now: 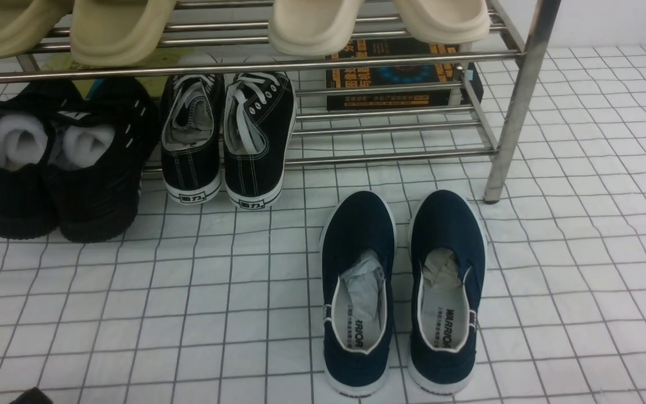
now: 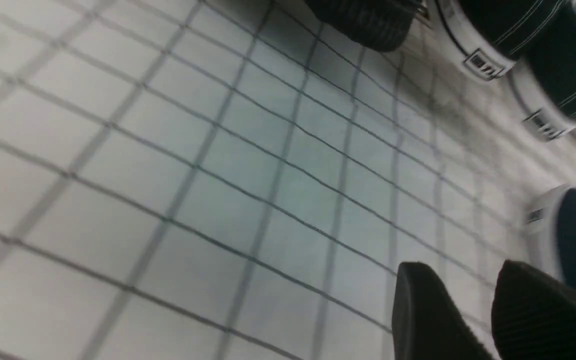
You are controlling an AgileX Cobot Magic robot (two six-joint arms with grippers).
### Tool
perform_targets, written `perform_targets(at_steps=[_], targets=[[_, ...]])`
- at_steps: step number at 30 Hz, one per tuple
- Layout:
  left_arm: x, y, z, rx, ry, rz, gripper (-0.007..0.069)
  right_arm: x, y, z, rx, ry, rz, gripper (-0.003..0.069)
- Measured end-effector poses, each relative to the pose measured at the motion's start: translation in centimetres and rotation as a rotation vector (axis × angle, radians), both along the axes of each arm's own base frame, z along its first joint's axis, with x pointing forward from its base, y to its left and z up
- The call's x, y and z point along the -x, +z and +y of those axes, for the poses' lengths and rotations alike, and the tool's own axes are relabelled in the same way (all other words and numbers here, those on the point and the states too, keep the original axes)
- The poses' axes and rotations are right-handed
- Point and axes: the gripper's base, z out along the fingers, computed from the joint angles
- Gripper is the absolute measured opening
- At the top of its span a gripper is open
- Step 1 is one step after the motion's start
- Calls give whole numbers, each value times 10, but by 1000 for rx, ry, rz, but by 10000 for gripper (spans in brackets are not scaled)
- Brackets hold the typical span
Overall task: Take the shoes off the shelf with your hand from the white checkered tablecloth.
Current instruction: 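Grasp the leftmost shoe on the bottom shelf of the shoe rack with the left gripper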
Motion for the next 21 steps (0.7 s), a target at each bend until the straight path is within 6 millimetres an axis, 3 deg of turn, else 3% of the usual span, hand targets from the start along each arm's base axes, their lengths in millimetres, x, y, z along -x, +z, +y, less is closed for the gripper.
perform_targets(at_steps=[4, 10, 12, 16, 21], targets=[[0, 0, -6, 315, 32, 29, 241, 0, 0, 0, 0, 0, 0, 219], [-1, 2, -6, 374, 45, 7, 233, 0, 0, 0, 0, 0, 0, 227], [0, 5, -6, 382, 43, 3, 187, 0, 0, 0, 0, 0, 0, 231], [4, 44, -6, 314, 12, -62, 45, 0, 0, 0, 0, 0, 0, 236], [-10, 112, -4, 113, -4, 51, 1, 0, 0, 0, 0, 0, 0, 237]])
